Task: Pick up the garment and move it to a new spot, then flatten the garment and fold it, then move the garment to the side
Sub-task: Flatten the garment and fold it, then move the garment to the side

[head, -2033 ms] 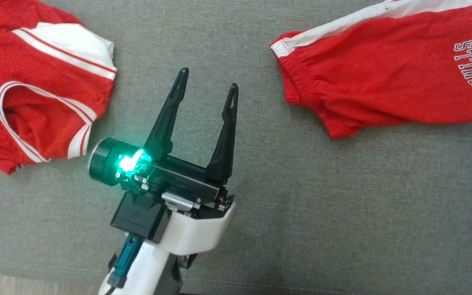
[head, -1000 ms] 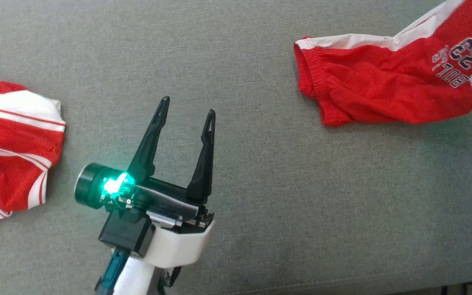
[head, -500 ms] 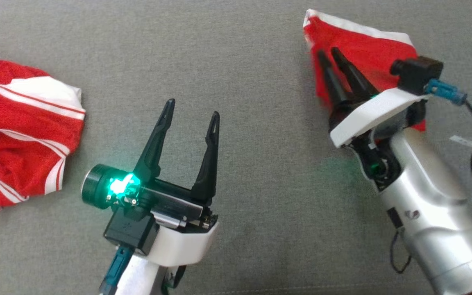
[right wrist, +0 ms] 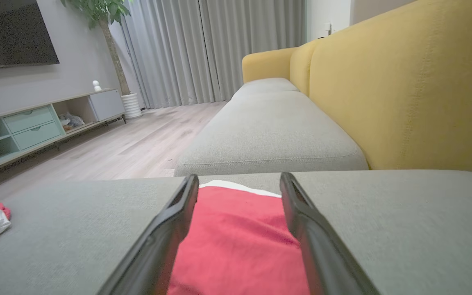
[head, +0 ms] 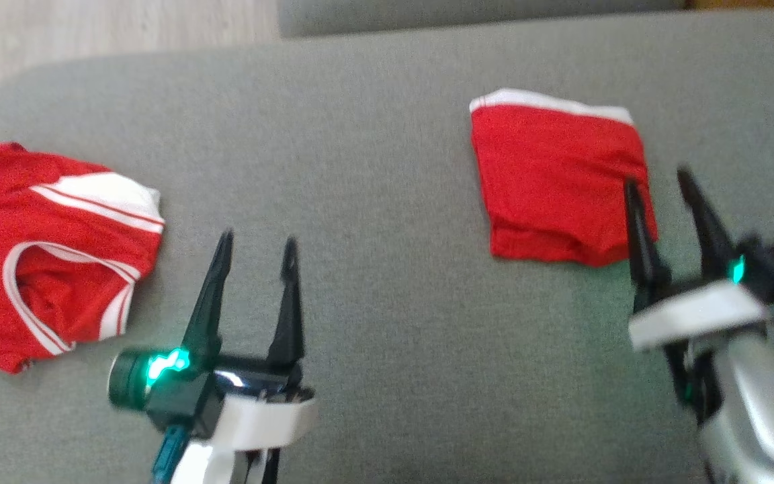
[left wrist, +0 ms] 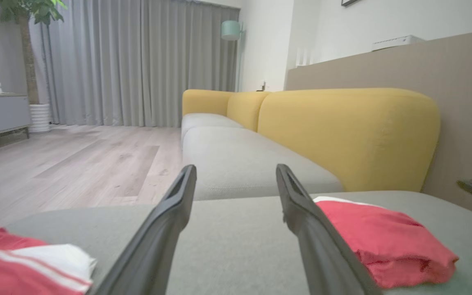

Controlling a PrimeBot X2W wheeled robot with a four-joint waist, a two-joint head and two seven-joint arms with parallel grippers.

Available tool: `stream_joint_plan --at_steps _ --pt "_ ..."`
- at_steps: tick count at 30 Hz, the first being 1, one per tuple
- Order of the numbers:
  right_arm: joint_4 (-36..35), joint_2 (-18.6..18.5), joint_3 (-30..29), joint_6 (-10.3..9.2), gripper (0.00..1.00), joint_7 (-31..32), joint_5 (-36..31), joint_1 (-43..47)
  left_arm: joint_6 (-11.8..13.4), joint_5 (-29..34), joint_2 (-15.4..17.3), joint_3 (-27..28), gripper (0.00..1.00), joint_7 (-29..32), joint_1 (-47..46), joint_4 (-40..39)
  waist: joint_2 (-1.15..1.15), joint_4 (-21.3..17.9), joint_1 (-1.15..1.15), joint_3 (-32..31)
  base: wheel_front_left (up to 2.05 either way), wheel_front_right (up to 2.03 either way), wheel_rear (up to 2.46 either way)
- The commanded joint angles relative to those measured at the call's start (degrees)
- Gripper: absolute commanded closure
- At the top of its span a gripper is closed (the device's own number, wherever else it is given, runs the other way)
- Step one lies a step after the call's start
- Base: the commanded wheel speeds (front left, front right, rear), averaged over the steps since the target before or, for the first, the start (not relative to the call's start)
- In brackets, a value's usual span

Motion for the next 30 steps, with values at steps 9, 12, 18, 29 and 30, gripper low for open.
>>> stream_joint_plan --at_steps 9,12,18,29,30 --pt "-10.38 6.16 -7.43 0.39 0.00 -0.61 -11.03 17.82 1.58 -0.17 -0.10 7.74 0.00 -0.07 8.55 4.90 0.00 1.37 0.00 -11.01 0.00 0.00 0.00" --pt "-11.26 6.92 -7.83 0.39 0.00 -0.61 -12.43 20.08 1.70 0.28 -0.10 9.57 0.00 -0.07 10.78 5.53 0.00 1.14 0.00 -12.16 0.00 0.00 0.00" --pt "-11.46 6.98 -6.83 0.39 0.00 -0.62 -12.92 21.40 1.05 1.24 -0.10 11.72 0.00 -0.07 13.56 5.73 0.00 0.72 0.00 -13.39 0.00 0.00 0.00" --pt "-11.69 6.91 -6.95 0.39 0.00 -0.62 -12.79 22.18 0.65 1.90 -0.10 12.55 0.00 -0.07 14.15 5.26 0.00 0.92 0.00 -13.52 0.00 0.00 0.00" --pt "-11.62 6.97 -6.92 0.39 0.00 -0.62 -12.77 22.26 0.73 1.95 -0.10 12.53 0.00 -0.07 14.16 5.15 0.00 0.90 0.00 -13.45 0.00 0.00 0.00"
